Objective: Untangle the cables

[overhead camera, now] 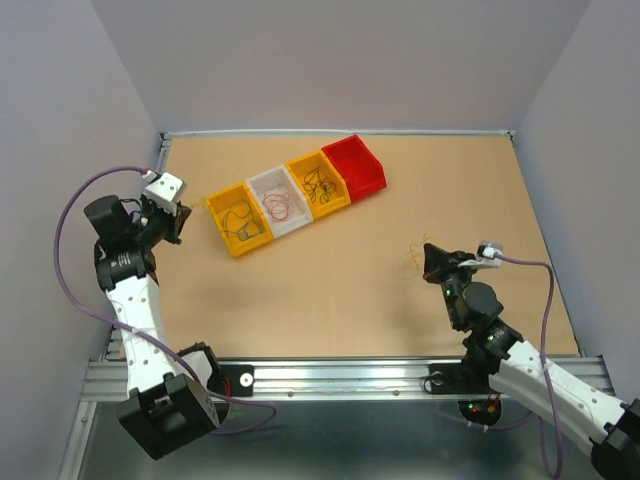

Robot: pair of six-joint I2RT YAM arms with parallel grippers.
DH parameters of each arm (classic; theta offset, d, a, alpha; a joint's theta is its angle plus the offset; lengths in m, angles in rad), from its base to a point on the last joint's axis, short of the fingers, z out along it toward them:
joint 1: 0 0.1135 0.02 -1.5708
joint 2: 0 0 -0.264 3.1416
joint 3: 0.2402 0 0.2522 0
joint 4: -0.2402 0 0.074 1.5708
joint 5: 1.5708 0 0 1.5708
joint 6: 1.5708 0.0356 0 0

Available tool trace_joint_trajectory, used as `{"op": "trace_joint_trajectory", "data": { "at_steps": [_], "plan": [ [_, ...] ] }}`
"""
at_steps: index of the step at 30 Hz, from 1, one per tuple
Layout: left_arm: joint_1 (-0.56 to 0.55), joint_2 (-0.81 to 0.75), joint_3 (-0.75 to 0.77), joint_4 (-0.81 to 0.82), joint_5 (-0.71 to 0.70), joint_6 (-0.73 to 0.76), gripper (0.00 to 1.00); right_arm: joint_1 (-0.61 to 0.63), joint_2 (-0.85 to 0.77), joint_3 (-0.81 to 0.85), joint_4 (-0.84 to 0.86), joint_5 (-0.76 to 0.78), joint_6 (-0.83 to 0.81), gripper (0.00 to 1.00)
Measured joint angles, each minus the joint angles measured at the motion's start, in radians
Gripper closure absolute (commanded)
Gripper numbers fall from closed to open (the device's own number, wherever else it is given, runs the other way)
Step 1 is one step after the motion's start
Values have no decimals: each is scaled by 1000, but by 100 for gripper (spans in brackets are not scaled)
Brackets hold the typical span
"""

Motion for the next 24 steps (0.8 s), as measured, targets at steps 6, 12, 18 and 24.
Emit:
{"op": "trace_joint_trajectory", "data": {
  "at_steps": [6,12,18,24],
  "plan": [
    [-16,93,71,-200,222,198,100,0,43,13,77,-210,-65,99],
    [-74,84,87,-245,303,272,100,0,303,240,105,-328,-158,99],
    [-76,28,7,-201,322,273,100,-1,628,562,142,-338,-242,99],
    [-76,11,-62,-151,362,258,100,-34,931,837,151,-336,-278,99]
  ]
}}
